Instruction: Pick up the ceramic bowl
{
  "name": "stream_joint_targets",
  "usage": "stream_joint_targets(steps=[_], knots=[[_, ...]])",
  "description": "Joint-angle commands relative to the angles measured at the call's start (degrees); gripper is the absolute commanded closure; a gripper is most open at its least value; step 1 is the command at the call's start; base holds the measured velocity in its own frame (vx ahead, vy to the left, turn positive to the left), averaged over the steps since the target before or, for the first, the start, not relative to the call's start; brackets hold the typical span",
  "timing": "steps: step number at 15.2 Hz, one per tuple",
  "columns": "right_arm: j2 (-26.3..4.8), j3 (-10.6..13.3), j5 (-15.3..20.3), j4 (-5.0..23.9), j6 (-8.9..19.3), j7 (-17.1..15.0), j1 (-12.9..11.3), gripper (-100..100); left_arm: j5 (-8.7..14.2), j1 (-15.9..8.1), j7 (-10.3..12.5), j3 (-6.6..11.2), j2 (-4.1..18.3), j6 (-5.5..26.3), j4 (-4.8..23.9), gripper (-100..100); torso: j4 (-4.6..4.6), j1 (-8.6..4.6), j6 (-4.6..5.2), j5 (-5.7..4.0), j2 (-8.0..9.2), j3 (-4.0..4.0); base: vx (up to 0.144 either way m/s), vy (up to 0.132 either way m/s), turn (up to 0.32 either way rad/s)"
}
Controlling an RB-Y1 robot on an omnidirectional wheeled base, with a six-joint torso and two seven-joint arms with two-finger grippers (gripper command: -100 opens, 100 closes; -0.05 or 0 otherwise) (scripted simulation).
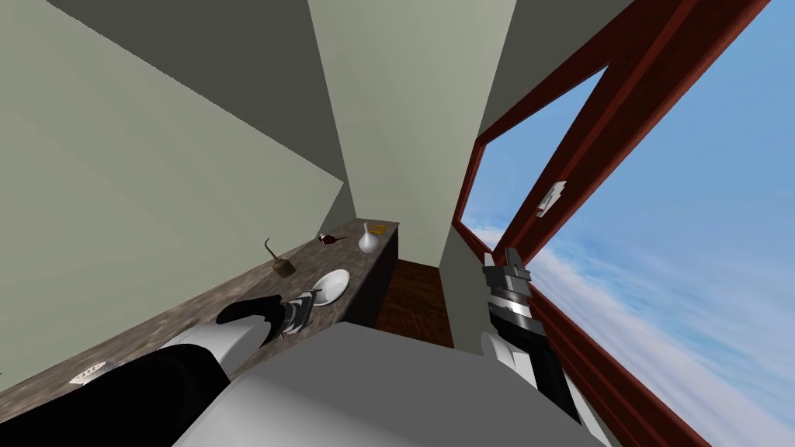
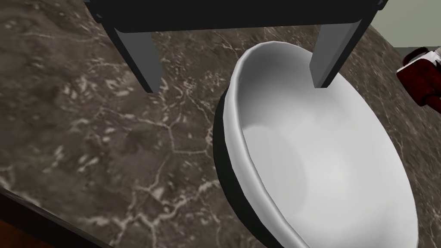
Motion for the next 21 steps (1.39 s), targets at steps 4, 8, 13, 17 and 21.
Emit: stream_joint_targets(steps=[4,8,13,17,21], knots=[[0.00,0.00,0.00,0.00,0.00,0.00,0.00,0,1.72,0.82,0.68,1.11,0.77,4.84,-0.67,-100,0.00,0.02,0.00,0.00,0.02,0.01,0.046,0.007,-0.030],[0.00,0.00,0.00,0.00,0.00,0.00,0.00,0,3.89,1.71,1.61,2.53,1.84,10.07,-1.74,-100,0.00,0.01,0.00,0.00,0.01,0.01,0.056,0.006,-0.041],[0.00,0.00,0.00,0.00,0.00,0.00,0.00,0,5.70,2.43,2.39,3.70,2.71,14.39,-2.87,-100,0.00,-0.01,0.00,0.00,0.01,0.01,0.049,0.004,-0.032],[0.00,0.00,0.00,0.00,0.00,0.00,0.00,0,7.09,2.98,2.99,4.58,3.37,17.70,-4.00,-100,0.00,-0.01,0.00,0.00,0.01,0.01,0.050,0.005,-0.032],[0.00,0.00,0.00,0.00,0.00,0.00,0.00,0,7.78,3.39,3.22,4.99,3.65,19.30,-4.84,-100,0.01,-0.01,0.00,0.00,0.03,0.02,0.042,0.006,-0.026]])
